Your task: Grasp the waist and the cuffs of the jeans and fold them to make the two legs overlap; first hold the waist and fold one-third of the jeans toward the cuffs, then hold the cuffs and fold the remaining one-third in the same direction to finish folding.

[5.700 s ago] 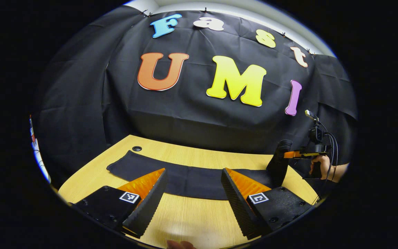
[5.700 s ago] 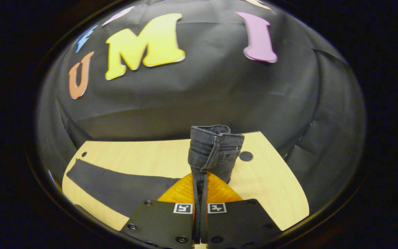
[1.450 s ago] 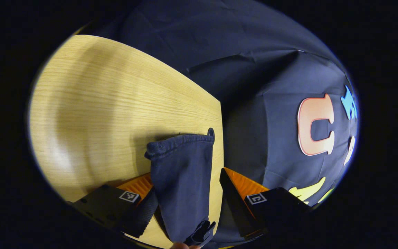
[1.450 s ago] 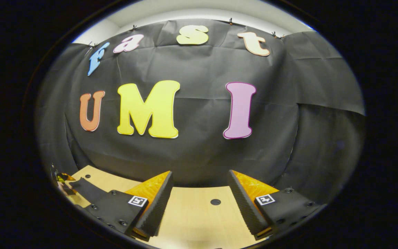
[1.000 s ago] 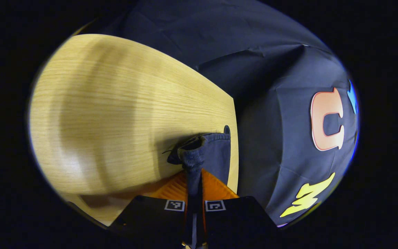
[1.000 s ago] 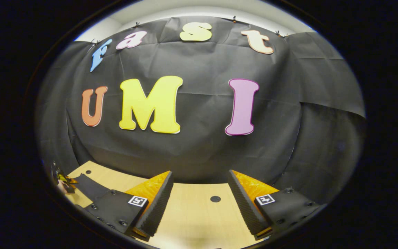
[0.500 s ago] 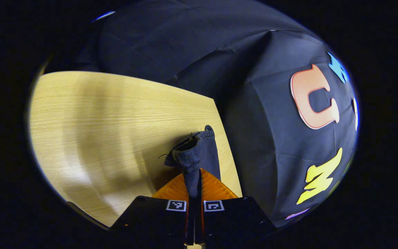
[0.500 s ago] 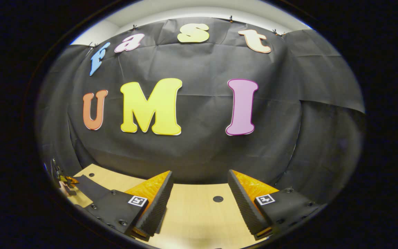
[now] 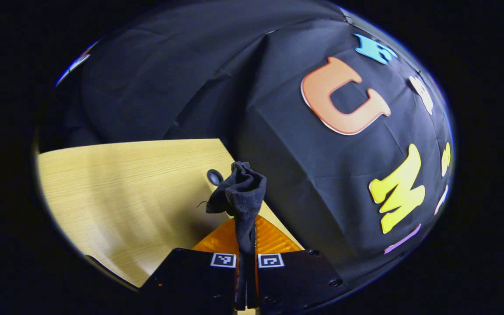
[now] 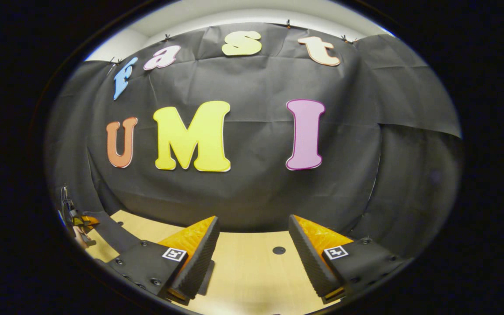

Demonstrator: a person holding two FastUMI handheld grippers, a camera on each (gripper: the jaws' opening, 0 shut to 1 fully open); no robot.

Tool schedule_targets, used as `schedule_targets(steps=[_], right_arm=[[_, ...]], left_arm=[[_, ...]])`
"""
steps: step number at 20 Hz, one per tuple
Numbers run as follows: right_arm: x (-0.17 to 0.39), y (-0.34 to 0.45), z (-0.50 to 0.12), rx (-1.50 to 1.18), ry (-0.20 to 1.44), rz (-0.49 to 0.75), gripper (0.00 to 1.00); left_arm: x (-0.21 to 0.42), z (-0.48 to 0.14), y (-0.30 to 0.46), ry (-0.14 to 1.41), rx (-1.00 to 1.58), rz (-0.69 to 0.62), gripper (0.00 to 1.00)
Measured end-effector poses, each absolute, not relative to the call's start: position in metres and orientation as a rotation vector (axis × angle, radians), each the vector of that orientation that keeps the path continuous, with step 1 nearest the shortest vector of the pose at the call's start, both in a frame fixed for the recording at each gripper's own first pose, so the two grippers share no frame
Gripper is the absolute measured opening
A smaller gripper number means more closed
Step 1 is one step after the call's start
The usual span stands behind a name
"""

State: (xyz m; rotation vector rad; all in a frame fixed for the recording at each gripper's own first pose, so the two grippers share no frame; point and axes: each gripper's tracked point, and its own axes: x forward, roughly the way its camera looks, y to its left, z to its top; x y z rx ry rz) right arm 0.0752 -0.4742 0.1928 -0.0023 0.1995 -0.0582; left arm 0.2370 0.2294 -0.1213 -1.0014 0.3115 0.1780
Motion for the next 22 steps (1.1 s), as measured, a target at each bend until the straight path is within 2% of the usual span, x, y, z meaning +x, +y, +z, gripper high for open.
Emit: schedule_targets(steps=[1, 2, 5, 6, 10, 11, 12, 13, 22], right_arm=[[0.075, -0.474, 0.193, -0.002, 0.199, -0.058, 0.98], [0.074, -0.474, 0.193, 0.0, 0.198, -0.058, 0.93], [0.068, -0.477, 0.194, 0.011, 0.199, -0.061, 0.93], [0.063, -0.481, 0.196, 0.013, 0.201, -0.062, 0.98], [0.058, -0.489, 0.191, 0.006, 0.205, -0.075, 0.97], [0.057, -0.49, 0.192, 0.008, 0.206, -0.077, 0.92], [0.056, -0.492, 0.193, 0.009, 0.207, -0.082, 0.92], [0.055, -0.494, 0.195, 0.01, 0.205, -0.087, 0.97], [0.047, -0.507, 0.188, 0.024, 0.215, -0.119, 0.98]], left_arm=[[0.235, -0.11, 0.223, 0.303, -0.988, 0.162, 0.05], [0.235, -0.099, 0.216, 0.295, -0.97, 0.145, 0.04], [0.233, -0.072, 0.191, 0.277, -0.888, 0.089, 0.05], [0.235, -0.062, 0.181, 0.271, -0.861, 0.068, 0.05], [0.235, -0.029, 0.148, 0.248, -0.776, -0.01, 0.04], [0.234, -0.024, 0.138, 0.248, -0.752, -0.028, 0.04], [0.234, -0.019, 0.127, 0.249, -0.721, -0.045, 0.04], [0.235, -0.014, 0.116, 0.248, -0.686, -0.066, 0.04], [0.229, -0.006, -0.011, 0.254, -0.275, -0.298, 0.04]])
